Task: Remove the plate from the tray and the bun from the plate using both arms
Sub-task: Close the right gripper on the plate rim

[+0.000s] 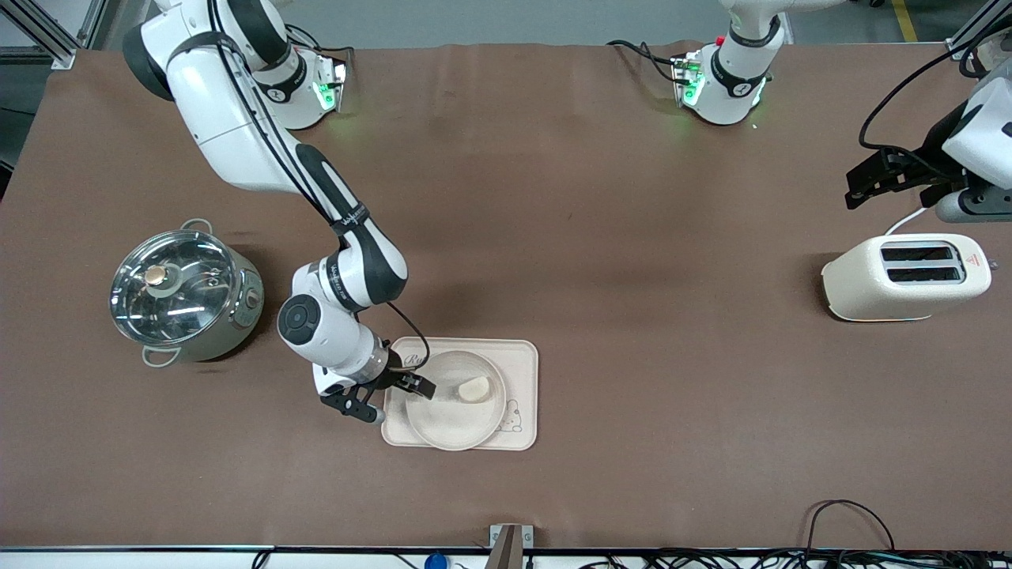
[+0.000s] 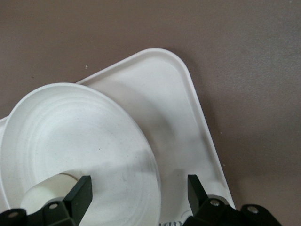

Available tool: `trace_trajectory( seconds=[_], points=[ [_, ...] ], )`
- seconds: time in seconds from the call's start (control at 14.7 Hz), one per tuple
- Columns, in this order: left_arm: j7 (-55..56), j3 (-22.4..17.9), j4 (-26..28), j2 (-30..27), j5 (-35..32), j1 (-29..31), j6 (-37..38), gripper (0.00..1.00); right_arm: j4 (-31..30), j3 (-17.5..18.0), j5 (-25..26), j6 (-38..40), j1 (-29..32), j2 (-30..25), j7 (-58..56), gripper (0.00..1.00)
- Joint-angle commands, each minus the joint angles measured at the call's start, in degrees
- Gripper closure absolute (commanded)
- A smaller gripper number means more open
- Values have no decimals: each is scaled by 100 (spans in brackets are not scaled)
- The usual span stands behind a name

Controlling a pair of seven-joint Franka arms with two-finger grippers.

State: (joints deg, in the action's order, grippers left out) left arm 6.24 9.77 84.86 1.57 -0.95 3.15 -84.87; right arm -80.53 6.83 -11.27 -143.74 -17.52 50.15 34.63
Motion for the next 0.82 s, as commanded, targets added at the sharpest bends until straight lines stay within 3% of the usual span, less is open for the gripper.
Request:
trace_trajectory(
  seconds=[0.0, 0.2, 0.75],
  points=[
    [-9, 25, -93, 19, -28, 11, 49, 0, 37, 29, -121, 21, 20, 30, 35, 14],
    [0, 25, -84, 19, -28, 2, 49, 0, 37, 29, -121, -14, 3, 39, 44, 20],
    [-9, 25, -84, 19, -28, 2, 67, 0, 29, 29, -68, -23, 47, 92, -571, 61]
  ],
)
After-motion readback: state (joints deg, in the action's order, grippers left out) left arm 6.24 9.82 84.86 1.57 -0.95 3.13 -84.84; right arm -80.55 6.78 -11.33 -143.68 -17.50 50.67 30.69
